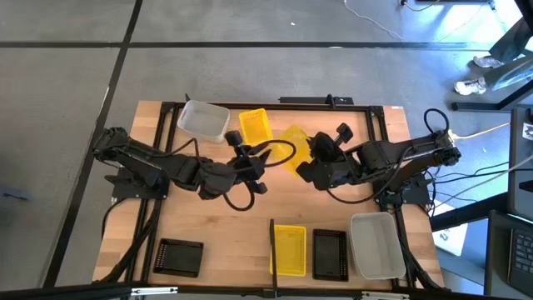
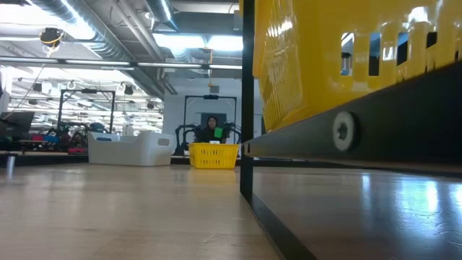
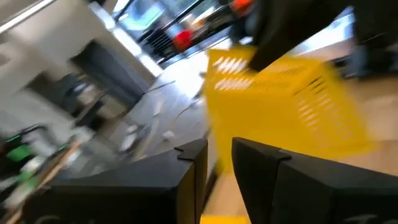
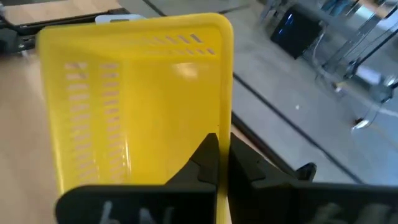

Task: Stack baskets on shelf by color
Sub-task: Stack the bottom yellow bin on top of the yellow bin on the shelf, then stack the black bin on top of the black bin on the shelf

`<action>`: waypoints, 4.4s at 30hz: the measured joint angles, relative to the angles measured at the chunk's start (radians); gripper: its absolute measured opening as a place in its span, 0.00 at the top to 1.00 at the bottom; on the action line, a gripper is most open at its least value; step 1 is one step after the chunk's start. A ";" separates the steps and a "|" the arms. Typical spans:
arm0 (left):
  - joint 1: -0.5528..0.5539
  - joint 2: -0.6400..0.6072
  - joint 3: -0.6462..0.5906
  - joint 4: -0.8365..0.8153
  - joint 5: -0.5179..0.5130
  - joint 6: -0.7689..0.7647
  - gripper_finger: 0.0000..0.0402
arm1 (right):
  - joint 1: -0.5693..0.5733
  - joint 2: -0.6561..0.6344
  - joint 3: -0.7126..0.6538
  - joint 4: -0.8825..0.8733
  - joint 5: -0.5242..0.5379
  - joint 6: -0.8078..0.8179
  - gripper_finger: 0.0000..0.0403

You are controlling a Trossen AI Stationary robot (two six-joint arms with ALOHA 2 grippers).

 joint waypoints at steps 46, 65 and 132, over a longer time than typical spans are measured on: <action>-0.084 -0.502 0.000 -0.923 0.553 -0.462 0.83 | 0.343 0.002 -0.171 0.142 -0.739 1.536 0.97; -0.084 -0.500 0.000 -0.923 0.553 -0.465 0.83 | 0.342 0.089 -0.308 0.369 -0.738 1.560 0.97; -0.188 -0.495 -0.493 -0.941 1.222 -0.994 0.83 | 0.347 0.185 0.371 -0.384 -0.248 0.325 0.86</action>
